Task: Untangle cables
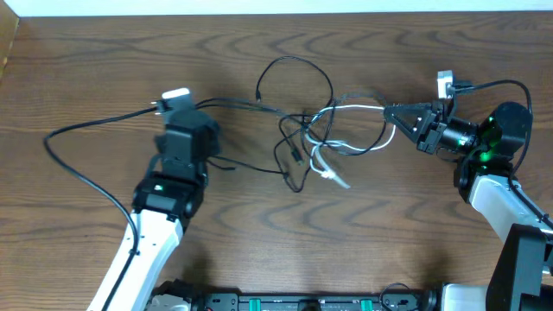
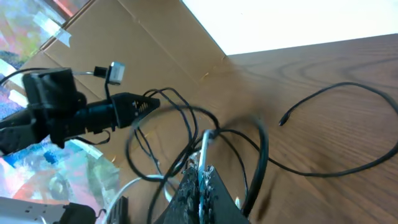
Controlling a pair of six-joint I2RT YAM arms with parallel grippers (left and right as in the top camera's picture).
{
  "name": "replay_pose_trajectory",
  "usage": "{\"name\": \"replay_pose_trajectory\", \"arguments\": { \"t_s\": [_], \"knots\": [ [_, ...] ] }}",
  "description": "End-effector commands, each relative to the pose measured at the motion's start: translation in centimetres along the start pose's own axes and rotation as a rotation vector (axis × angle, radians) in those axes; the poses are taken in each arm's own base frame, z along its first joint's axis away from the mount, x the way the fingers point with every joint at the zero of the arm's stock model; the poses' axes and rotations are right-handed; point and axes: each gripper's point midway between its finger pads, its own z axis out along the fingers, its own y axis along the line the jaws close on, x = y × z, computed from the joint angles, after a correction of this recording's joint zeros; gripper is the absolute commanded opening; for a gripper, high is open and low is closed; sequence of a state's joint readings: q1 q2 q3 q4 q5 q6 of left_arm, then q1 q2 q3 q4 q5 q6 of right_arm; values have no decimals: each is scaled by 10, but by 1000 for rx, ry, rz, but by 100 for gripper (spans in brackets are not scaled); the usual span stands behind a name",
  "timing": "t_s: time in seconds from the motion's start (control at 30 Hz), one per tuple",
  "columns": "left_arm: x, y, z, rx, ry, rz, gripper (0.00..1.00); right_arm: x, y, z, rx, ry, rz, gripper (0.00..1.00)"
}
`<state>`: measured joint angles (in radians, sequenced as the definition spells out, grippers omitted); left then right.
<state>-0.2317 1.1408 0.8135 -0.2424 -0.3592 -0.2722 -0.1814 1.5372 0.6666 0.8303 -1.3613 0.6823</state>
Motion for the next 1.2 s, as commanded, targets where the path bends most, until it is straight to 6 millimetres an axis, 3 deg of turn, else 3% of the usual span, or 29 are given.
{"name": "replay_pose_trajectory", "arguments": {
  "t_s": [0.0,0.47,0.93,1.17],
  "knots": [
    [-12,37,2,-121,-31,-41,8,-4,-1,-5,6,-9,11,1],
    [-18,93,7,-257,-32,-128,8,-4,-1,-5,8,-10,10,1],
    [-10,164,3,-433,0,-230,8,-5,-2,-7,11,-13,10,1],
    [-8,188,-1,-492,0,-273,8,-7,-5,-15,24,-23,20,1]
  ]
}}
